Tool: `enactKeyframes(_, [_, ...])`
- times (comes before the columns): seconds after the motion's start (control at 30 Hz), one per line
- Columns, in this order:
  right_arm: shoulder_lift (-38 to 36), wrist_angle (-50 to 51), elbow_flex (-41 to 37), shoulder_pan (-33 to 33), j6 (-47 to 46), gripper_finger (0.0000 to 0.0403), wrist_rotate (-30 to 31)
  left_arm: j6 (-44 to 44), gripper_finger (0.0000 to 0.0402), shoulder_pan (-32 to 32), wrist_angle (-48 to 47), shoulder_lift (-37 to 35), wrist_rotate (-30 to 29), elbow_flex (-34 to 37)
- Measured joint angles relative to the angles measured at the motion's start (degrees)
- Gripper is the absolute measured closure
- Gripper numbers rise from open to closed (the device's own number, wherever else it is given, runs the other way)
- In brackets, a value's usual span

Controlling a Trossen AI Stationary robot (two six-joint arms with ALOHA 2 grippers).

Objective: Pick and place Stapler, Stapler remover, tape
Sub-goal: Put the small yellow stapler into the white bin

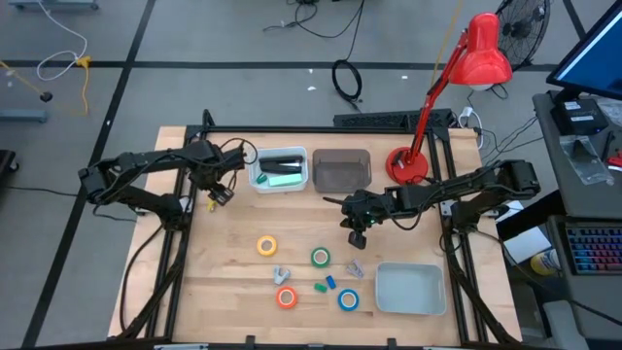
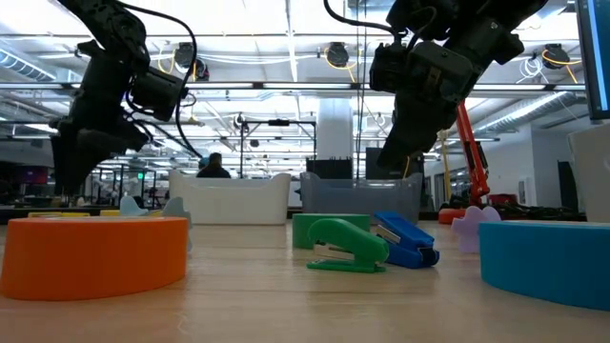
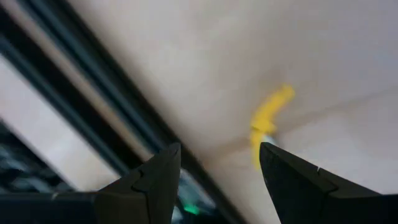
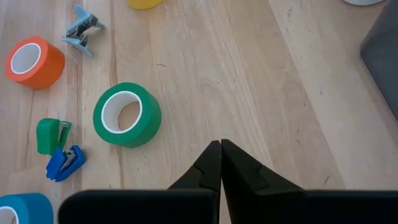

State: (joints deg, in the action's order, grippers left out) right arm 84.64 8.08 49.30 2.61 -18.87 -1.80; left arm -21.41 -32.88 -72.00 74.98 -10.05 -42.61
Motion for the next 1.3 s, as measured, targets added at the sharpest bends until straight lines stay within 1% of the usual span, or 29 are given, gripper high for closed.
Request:
enactKeyframes(0.03, [0.0, 0.0, 0.0, 0.0, -0.1, 0.0399, 0.0, 2.3, 0.0179, 0.0, 0.6, 0.0, -1.7, 0.0])
enactKeyframes(0.07, [0.0, 0.0, 0.0, 0.0, -0.2, 0.0399, 0.0, 3.7, 0.0179, 0.0, 1.1, 0.0, -2.2, 0.0])
enactKeyframes(0.17, [0.0, 0.0, 0.0, 0.0, -0.4, 0.0399, 0.0, 6.1, 0.0179, -0.2, 1.6, 0.0, 0.9, 0.0])
enactKeyframes(0.27, [0.0, 0.0, 0.0, 0.0, -0.4, 0.0399, 0.0, 6.6, 0.0179, 0.9, 1.7, 0.0, 1.9, 0.0])
enactKeyframes(0.33, [0.0, 0.0, 0.0, 0.0, -0.4, 0.0399, 0.1, 5.3, 0.0179, 1.5, 1.5, 0.0, 2.5, 0.0])
enactKeyframes(0.43, [0.0, 0.0, 0.0, 0.0, -0.4, 0.0399, 0.1, 2.0, 0.0179, 1.5, 1.2, 0.0, 5.3, 0.3])
enactKeyframes(0.57, [0.0, -0.1, 0.0, 0.0, -1.3, 0.0399, 0.2, -1.7, 0.0179, 1.5, 1.9, 0.0, 9.6, 3.0])
enactKeyframes(0.67, [0.0, -0.1, 0.0, 0.0, -1.4, 0.0399, 0.2, -2.3, 0.0179, 1.5, 4.6, 0.0, 12.2, 5.2])
enactKeyframes(0.8, [0.0, -0.1, 0.0, 0.0, -1.5, 0.0399, 0.2, -3.6, 0.0179, 1.5, 6.4, 0.0, 12.3, 6.5])
enactKeyframes(0.93, [0.0, -0.1, 0.0, 0.0, -1.5, 0.0399, 0.2, -4.3, 0.0179, 1.0, 8.3, 0.0, 11.3, 7.7])
enactKeyframes(1.17, [0.0, -0.1, 0.0, 0.0, -3.0, 0.0399, 0.2, -6.8, 0.0179, -0.8, 12.6, 0.0, 15.4, 11.6])
enactKeyframes(1.3, [0.0, -0.1, 0.0, 0.0, -3.0, 0.0399, 0.2, -9.7, 0.0179, -0.9, 12.6, 0.0, 15.5, 11.4])
